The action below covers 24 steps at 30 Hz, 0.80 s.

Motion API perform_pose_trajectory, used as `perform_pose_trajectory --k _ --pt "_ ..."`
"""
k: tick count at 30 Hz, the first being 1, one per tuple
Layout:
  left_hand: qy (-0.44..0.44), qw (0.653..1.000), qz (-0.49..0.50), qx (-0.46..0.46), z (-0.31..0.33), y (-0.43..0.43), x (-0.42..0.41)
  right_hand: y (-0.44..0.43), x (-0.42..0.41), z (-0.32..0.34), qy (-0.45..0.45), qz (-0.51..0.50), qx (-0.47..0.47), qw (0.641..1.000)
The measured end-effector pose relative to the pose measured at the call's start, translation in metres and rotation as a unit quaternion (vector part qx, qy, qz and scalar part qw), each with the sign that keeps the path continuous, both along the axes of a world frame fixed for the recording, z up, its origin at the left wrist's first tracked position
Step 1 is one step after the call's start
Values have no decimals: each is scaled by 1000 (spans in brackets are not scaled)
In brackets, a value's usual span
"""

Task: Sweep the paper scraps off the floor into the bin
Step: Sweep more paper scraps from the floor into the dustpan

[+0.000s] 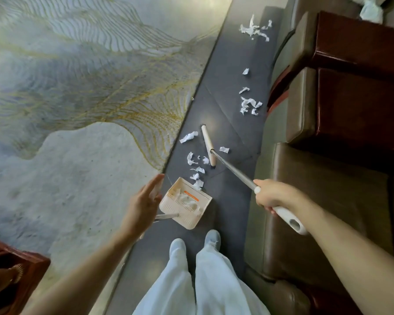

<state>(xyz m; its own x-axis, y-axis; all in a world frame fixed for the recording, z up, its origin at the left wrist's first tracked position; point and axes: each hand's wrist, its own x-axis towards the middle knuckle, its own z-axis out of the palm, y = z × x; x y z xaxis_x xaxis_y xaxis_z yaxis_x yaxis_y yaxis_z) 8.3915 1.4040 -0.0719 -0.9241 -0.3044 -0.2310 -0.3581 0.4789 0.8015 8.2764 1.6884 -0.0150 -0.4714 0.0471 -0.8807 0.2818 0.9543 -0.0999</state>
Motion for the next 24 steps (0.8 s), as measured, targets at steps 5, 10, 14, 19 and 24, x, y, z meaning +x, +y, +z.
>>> perform_pose_trajectory --k 5,10,14,19,24 --pt "19 999 42 24 -6 -9 6 5 -49 -33 97 136 117 979" --pt "1 998 62 12 -8 -9 -13 -1 -73 -70 89 125 113 982" --pt "-7 999 49 12 -7 -2 -39 -9 -63 -75 31 137 77 987" --pt "-12 1000 23 -15 -5 0 -61 -7 -20 -56 -54 20 -19 998" --pt "14 999 20 -30 -1 -2 -62 -6 23 -24 -81 -2 -47 996"
